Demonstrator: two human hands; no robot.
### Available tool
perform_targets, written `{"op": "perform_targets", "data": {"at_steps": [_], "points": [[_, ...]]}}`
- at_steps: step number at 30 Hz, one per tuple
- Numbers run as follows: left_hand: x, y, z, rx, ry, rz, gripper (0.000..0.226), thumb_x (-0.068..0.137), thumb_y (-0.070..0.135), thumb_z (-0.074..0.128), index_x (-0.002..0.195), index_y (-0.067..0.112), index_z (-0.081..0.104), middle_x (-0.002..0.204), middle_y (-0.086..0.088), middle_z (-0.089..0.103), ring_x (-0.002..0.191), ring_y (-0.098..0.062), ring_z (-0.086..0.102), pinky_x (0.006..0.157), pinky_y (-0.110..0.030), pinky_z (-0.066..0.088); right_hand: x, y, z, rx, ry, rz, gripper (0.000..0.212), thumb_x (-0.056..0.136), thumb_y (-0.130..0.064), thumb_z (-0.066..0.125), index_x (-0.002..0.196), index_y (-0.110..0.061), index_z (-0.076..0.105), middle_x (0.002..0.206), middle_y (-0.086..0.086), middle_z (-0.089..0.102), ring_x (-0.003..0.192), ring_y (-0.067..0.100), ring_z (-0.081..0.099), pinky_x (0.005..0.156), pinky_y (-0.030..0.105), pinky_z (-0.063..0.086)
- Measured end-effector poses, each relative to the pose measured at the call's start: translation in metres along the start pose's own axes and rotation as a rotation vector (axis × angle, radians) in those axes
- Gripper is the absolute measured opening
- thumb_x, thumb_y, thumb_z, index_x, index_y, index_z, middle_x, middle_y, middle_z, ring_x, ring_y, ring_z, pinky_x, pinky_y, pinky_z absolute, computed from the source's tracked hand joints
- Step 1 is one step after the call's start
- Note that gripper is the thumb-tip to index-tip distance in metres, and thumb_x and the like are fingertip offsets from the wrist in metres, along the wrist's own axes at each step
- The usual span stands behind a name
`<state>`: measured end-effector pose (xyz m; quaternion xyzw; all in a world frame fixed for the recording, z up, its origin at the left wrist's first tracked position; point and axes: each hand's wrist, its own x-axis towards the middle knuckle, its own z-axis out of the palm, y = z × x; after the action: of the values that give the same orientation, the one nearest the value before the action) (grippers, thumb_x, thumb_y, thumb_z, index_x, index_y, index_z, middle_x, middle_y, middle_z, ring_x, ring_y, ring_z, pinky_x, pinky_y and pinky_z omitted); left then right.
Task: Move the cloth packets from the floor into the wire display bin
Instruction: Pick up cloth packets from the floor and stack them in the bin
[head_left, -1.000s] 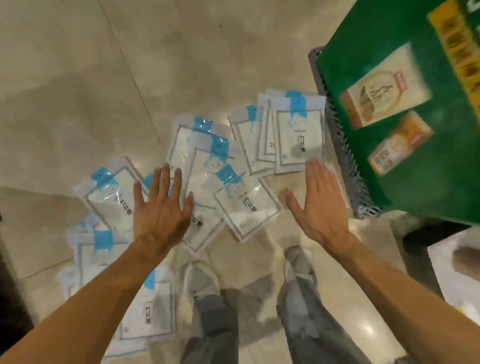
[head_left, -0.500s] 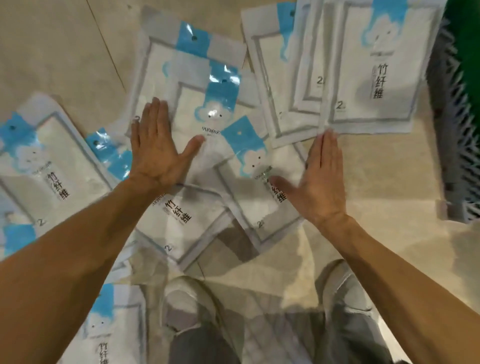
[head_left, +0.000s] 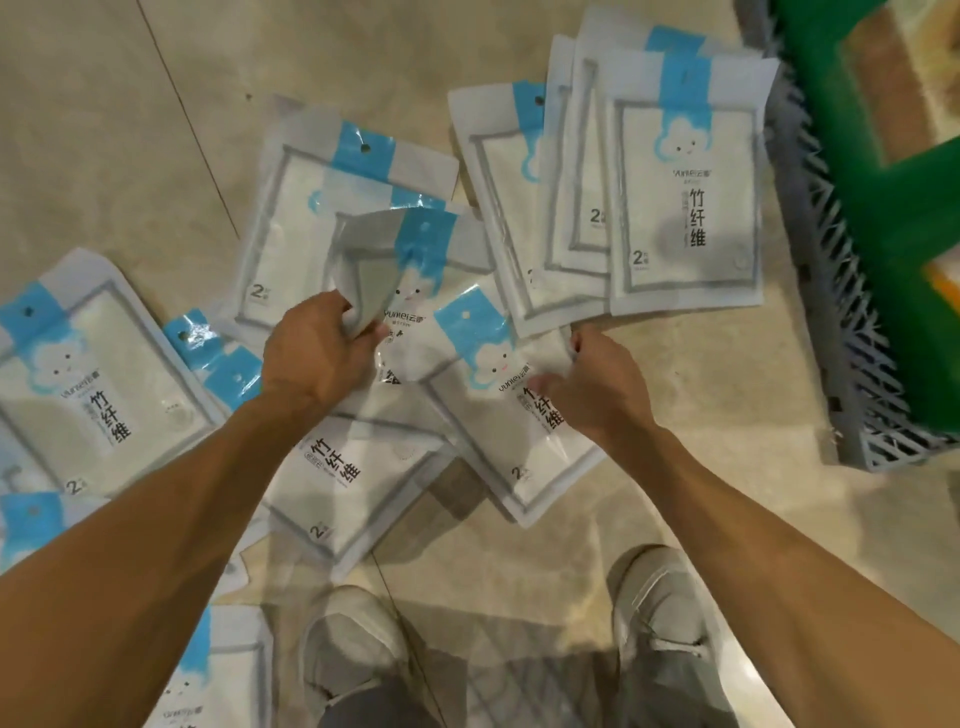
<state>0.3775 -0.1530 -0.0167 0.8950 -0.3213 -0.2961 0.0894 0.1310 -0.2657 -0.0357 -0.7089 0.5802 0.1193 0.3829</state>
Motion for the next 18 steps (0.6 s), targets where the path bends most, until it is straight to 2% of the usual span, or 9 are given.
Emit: {"op": "perform_targets", "data": {"at_steps": [3,5,7,9,11,12,15,17,18], "points": [[-0.006,-0.002,-0.003,-0.081,-0.023,0.006,0.03,0.095,0.037,0.068,0.09,0.01,0.056,0.083,-0.003,0.056,0.083,-0.027,0.05,0.071,-0.033,0.036,0.003,-0.003,-0.018,-0.076,-0.123,-0.047,0.049,0.087,-0.037,0.08,0.124,-0.015,0.058,0.116,0.004,0.067,0.109,0.029,0.063,0.082,0.036,0.046],[-0.011,-0.008,-0.008,-0.255,-0.045,-0.016,0.031,0.093,0.029,0.072,0.108,0.004,0.061,0.095,-0.009,0.062,0.089,-0.027,0.056,0.075,-0.035,0.043,-0.001,-0.001,-0.029,0.028,-0.202,-0.072,0.054,0.086,-0.033,0.083,0.131,-0.016,0.057,0.123,0.002,0.067,0.112,0.027,0.064,0.09,0.039,0.05],[-0.022,-0.017,-0.017,-0.402,-0.067,-0.065,0.032,0.09,0.02,0.076,0.115,0.01,0.058,0.097,-0.007,0.065,0.087,-0.026,0.058,0.075,-0.034,0.045,-0.011,0.003,-0.036,0.203,-0.297,-0.096,0.054,0.085,-0.025,0.085,0.132,-0.022,0.059,0.124,-0.003,0.07,0.112,0.021,0.067,0.098,0.044,0.053],[-0.034,-0.031,-0.028,-0.546,-0.089,-0.15,0.027,0.087,0.017,0.079,0.101,0.021,0.056,0.078,0.002,0.064,0.071,-0.022,0.059,0.061,-0.03,0.045,-0.028,0.007,-0.041,0.329,-0.357,-0.07,0.039,0.086,-0.017,0.083,0.119,-0.028,0.064,0.114,-0.005,0.074,0.105,0.017,0.071,0.097,0.044,0.055],[-0.049,-0.042,-0.048,-0.643,-0.083,-0.238,0.027,0.087,0.015,0.08,0.087,0.018,0.053,0.048,0.006,0.054,0.041,-0.014,0.049,0.038,-0.023,0.038,-0.048,0.0,-0.049,0.403,-0.355,-0.032,0.025,0.09,-0.016,0.08,0.109,-0.028,0.068,0.104,-0.005,0.078,0.096,0.015,0.074,0.091,0.038,0.057],[-0.058,-0.045,-0.061,-0.662,-0.074,-0.261,0.025,0.088,0.014,0.079,0.088,0.013,0.054,0.04,0.004,0.049,0.032,-0.009,0.041,0.032,-0.02,0.032,-0.058,-0.006,-0.055,0.447,-0.341,-0.015,0.02,0.091,-0.016,0.078,0.108,-0.025,0.07,0.101,-0.004,0.079,0.092,0.014,0.076,0.088,0.035,0.058],[-0.085,-0.048,-0.104,-0.75,-0.013,-0.302,0.019,0.088,0.012,0.077,0.091,0.008,0.059,0.036,0.004,0.049,0.026,-0.005,0.035,0.029,-0.016,0.028,-0.085,-0.03,-0.078,0.582,-0.28,0.023,0.016,0.093,-0.009,0.075,0.101,-0.023,0.074,0.09,-0.009,0.081,0.083,0.008,0.077,0.077,0.025,0.058],[-0.102,-0.045,-0.138,-0.782,0.035,-0.298,0.02,0.085,0.014,0.081,0.084,0.014,0.061,0.039,0.003,0.051,0.03,-0.011,0.037,0.033,-0.018,0.032,-0.1,-0.056,-0.102,0.638,-0.224,0.024,0.015,0.092,-0.008,0.076,0.095,-0.023,0.073,0.082,-0.011,0.08,0.075,0.005,0.075,0.069,0.021,0.056],[-0.11,-0.043,-0.157,-0.803,0.058,-0.304,0.021,0.082,0.017,0.084,0.083,0.017,0.064,0.046,-0.001,0.055,0.035,-0.017,0.041,0.038,-0.024,0.038,-0.107,-0.07,-0.117,0.666,-0.2,0.02,0.012,0.091,-0.008,0.076,0.094,-0.02,0.073,0.081,-0.009,0.08,0.073,0.006,0.074,0.066,0.021,0.056]]}}
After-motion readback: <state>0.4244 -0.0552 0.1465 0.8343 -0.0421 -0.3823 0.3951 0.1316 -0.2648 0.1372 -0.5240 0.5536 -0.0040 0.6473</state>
